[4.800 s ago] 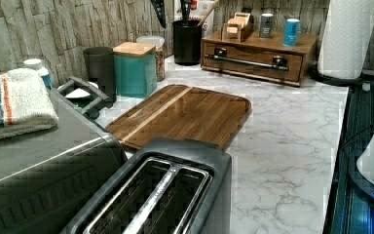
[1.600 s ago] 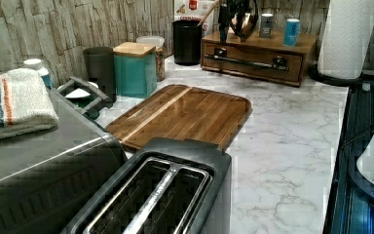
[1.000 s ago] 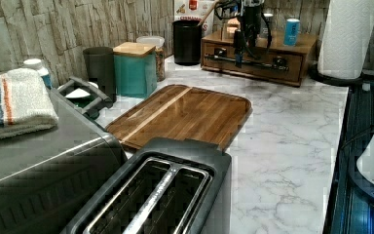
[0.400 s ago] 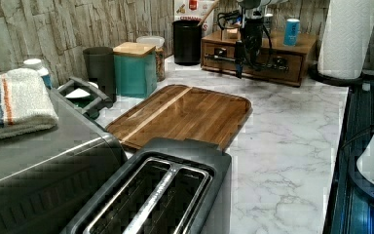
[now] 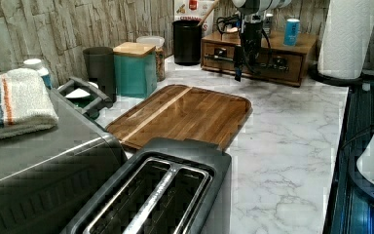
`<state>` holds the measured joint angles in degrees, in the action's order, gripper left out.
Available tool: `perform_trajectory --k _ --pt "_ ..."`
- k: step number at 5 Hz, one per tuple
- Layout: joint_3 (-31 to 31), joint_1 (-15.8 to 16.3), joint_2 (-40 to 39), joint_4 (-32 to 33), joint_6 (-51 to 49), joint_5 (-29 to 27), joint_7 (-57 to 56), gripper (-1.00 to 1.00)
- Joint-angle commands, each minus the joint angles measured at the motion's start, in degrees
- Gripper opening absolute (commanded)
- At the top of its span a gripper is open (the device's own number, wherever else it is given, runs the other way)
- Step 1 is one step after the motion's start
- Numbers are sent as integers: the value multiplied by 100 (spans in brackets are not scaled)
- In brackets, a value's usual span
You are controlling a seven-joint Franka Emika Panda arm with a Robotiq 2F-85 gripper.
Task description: Open the drawer.
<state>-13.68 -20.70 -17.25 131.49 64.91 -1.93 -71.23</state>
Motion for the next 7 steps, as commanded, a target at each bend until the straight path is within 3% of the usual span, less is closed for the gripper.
perform_trajectory --k 1,3,6,7 --pt "754 -177 289 -261 -300 -814 -1357 100" --pt "967 167 111 -359 -819 -1145 -1542 100" --pt "1481 1158 839 574 -934 -1070 -196 100" --pt "1680 1334 987 696 -1047 -1235 -96 100"
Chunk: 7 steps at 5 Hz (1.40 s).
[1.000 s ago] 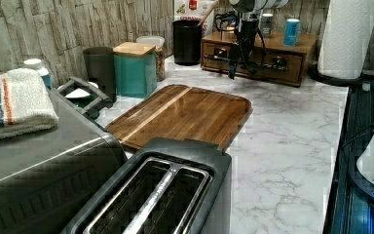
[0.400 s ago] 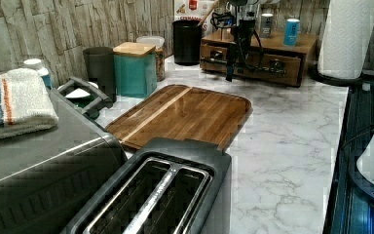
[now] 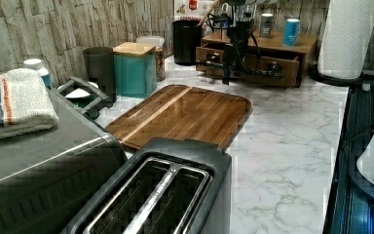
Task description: Open the drawer.
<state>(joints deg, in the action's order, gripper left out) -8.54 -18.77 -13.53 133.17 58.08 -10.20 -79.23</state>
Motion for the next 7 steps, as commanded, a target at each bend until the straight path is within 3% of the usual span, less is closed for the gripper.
perform_trajectory --k 1,2,3,5,6,7 --pt "1487 1177 638 490 -507 -603 1015 100" --pt "1685 1298 709 513 -502 -654 1471 100" --pt "1580 1674 870 787 -13 -118 2433 100" --pt "1709 1543 869 787 -12 -98 2449 100" --pt "2117 1130 863 791 -5 -34 2492 100" --pt "1970 1278 866 788 -9 -57 2478 100"
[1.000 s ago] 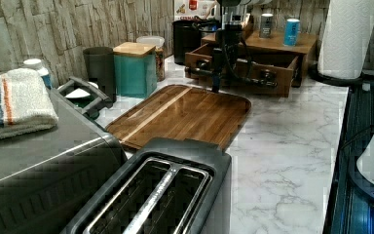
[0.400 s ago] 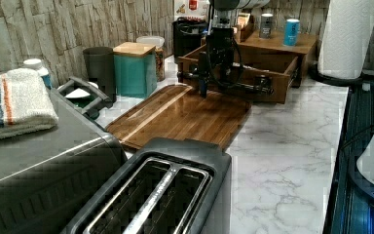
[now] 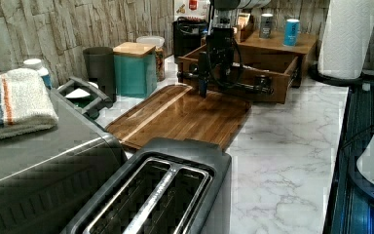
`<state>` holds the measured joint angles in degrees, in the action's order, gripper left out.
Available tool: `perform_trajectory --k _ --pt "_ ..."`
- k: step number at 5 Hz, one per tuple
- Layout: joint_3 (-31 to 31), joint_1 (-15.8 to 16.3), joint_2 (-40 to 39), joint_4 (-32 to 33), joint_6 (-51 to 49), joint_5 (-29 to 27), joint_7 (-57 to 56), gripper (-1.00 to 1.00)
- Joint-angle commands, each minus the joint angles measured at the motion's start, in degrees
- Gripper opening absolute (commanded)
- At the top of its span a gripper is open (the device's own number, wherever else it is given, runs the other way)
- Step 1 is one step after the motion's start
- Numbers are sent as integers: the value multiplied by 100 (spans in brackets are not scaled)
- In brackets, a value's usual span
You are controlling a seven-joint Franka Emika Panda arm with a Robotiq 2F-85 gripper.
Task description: Open the drawer.
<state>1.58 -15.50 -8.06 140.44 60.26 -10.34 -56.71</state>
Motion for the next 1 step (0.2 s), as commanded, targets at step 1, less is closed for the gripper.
perform_trajectory --k 1 --pt "981 928 318 62 -225 -39 229 100"
